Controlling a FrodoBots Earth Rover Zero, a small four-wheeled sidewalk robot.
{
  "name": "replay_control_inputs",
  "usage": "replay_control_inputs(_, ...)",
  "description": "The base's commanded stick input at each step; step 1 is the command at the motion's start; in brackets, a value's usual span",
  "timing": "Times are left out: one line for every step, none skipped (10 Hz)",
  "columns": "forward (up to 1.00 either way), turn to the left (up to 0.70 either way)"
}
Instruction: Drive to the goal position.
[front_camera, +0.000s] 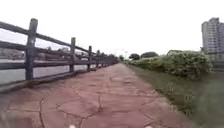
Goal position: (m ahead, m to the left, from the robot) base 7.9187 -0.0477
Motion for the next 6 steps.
replay_control_inputs(1.00,0.02)
replay_control_inputs(1.00,-0.26)
replay_control_inputs(1.00,-0.04)
replay_control_inputs(1.00,-0.15)
replay_control_inputs(1.00,-0.34)
replay_control_inputs(1.00,-0.01)
